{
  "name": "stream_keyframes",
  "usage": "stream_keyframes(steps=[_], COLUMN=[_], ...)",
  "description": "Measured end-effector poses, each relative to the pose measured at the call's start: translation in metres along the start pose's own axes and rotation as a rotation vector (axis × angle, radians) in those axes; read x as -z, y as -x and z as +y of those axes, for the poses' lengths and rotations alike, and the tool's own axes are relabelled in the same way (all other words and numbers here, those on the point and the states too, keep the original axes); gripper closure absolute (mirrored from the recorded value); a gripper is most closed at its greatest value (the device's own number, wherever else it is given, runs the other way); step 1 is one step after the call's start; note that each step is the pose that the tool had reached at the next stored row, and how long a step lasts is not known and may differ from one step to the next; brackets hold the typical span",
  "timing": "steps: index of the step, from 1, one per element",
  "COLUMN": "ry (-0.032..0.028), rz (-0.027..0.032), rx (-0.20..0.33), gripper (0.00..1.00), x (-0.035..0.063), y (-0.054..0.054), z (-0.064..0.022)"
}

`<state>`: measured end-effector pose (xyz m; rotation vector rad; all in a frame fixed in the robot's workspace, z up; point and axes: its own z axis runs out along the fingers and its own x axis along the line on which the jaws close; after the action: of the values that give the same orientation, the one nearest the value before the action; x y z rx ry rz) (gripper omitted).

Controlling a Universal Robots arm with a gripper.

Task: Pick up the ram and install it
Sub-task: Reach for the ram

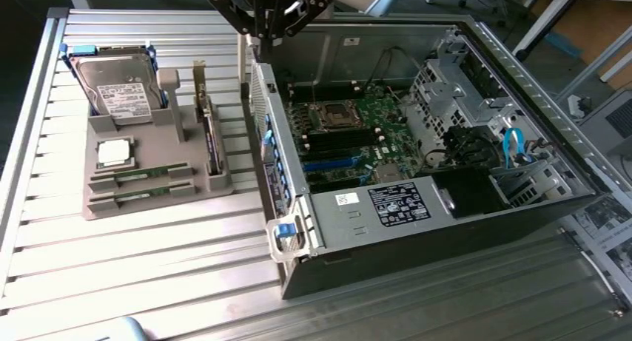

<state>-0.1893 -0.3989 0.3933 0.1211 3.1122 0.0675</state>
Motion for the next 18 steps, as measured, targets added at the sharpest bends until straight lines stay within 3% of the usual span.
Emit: stream_keyframes(steps=[18], ry=[-0.0001], rz=[0.0], rx=[0.0], gripper=[0.89], x=[0.0007], y=[-0.022], z=[-0.0017])
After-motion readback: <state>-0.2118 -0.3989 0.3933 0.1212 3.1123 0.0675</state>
